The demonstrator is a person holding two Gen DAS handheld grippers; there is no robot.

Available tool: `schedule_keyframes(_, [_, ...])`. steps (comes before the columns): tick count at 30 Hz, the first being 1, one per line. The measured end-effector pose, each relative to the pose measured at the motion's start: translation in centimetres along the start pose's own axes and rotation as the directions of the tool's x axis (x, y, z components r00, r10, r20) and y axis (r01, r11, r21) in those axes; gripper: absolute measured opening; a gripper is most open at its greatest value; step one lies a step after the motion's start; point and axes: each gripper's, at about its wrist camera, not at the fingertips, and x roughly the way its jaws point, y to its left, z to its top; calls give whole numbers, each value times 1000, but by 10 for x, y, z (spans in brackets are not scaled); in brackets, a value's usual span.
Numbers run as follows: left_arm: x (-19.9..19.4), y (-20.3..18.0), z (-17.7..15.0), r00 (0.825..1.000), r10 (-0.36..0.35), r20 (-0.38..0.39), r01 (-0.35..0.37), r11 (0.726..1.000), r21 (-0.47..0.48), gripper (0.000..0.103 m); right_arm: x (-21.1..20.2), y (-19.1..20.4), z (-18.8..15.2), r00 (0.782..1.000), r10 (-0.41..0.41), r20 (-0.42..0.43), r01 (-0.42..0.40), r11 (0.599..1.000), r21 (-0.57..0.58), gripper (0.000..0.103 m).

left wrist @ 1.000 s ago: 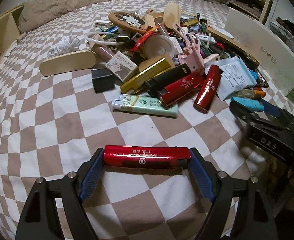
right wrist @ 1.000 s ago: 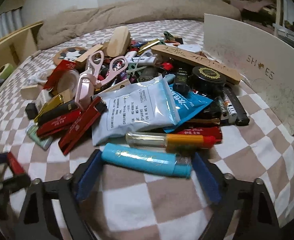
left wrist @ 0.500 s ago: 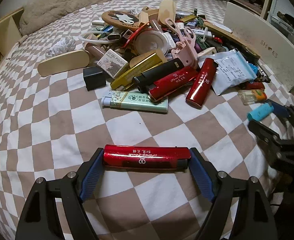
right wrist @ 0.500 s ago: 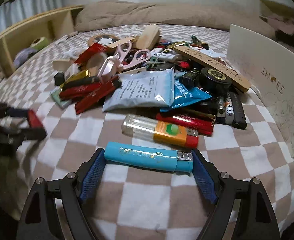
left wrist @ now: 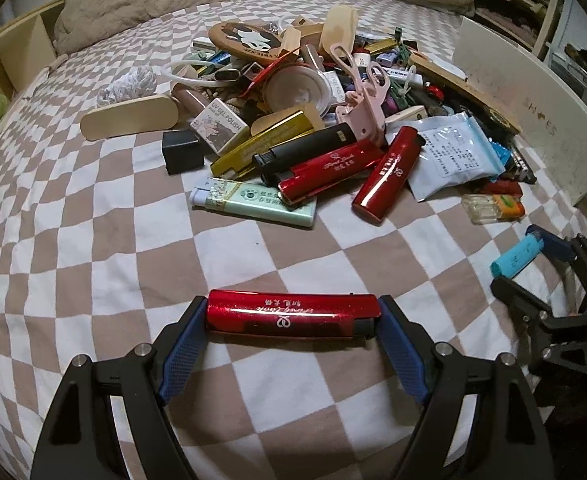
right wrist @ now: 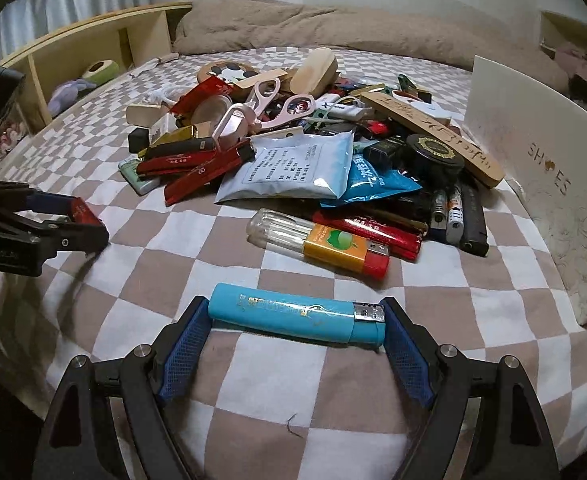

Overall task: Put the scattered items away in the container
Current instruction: 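Close the right gripper on the light blue lighter while the left gripper holds the red lighter, then lift both lighters and carry them over the white box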

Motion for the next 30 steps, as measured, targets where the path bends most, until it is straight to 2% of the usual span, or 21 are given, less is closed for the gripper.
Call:
schedule_keyframes(11, [-9, -19, -3, 996, 65, 57, -64, 998, -12, 83, -6, -11, 6, 997, 80, 6, -80, 996, 27, 84])
schedule_keyframes(14, [-12, -22, -4, 996, 55, 71, -52, 998, -39, 83, -7, -14, 10, 994, 107, 2, -107, 994, 29, 84])
schedule_keyframes(21, [-26, -30, -6, 992, 49, 116, -41, 997, -70, 83, -20, -21, 22, 994, 97, 39, -97, 995, -18, 84])
schedule_keyframes(30, [-53, -42, 6, 976, 54, 210, -40, 997, -71, 83, -44, -39, 40, 988, 121, 99, -119, 993, -23, 84])
